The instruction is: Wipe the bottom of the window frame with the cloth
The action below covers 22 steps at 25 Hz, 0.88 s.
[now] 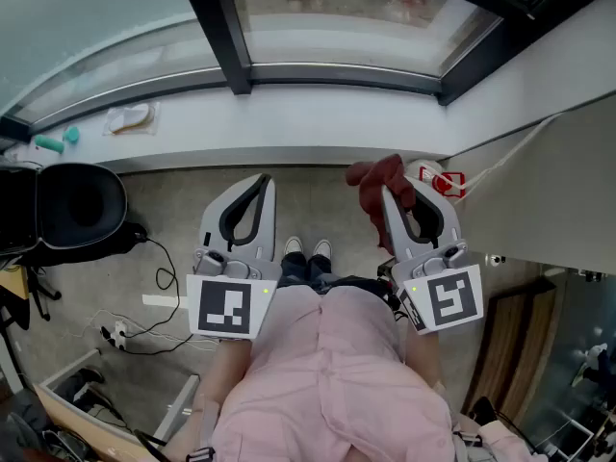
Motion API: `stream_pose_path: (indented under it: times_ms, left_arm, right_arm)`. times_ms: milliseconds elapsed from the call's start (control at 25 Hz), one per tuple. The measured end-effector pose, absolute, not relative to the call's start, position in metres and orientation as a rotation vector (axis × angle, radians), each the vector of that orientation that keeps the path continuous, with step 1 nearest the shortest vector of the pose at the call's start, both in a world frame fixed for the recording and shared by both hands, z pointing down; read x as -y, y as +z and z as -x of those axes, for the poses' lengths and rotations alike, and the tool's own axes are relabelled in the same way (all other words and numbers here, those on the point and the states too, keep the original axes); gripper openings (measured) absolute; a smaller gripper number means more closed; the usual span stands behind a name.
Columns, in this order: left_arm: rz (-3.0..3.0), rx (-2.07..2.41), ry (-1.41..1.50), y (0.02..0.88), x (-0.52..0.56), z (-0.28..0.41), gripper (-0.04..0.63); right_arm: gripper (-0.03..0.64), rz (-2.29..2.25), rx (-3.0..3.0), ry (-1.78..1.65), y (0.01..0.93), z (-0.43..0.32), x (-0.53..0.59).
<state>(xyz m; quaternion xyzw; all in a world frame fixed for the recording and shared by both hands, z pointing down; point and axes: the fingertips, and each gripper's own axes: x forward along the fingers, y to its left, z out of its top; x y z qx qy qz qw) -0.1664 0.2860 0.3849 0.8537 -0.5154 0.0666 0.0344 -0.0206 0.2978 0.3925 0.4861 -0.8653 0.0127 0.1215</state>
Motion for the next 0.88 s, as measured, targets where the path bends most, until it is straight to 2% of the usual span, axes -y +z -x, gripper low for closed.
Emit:
stream_pose_path:
  times_ms: [600,880]
  left_arm:
    - [-2.678,1.576,0.172,0.371,-0.285,0.127,0.0]
    - [-2.79,1.537,0.234,0.4,-0.279,0.095,0.0]
  right_arm:
    - [0.061,-1.423,2.546,0.036,0.388,-0.01,-0.302]
    - [0.064,-1.441,2.577,0.077,0.415,-0.037,-0.301]
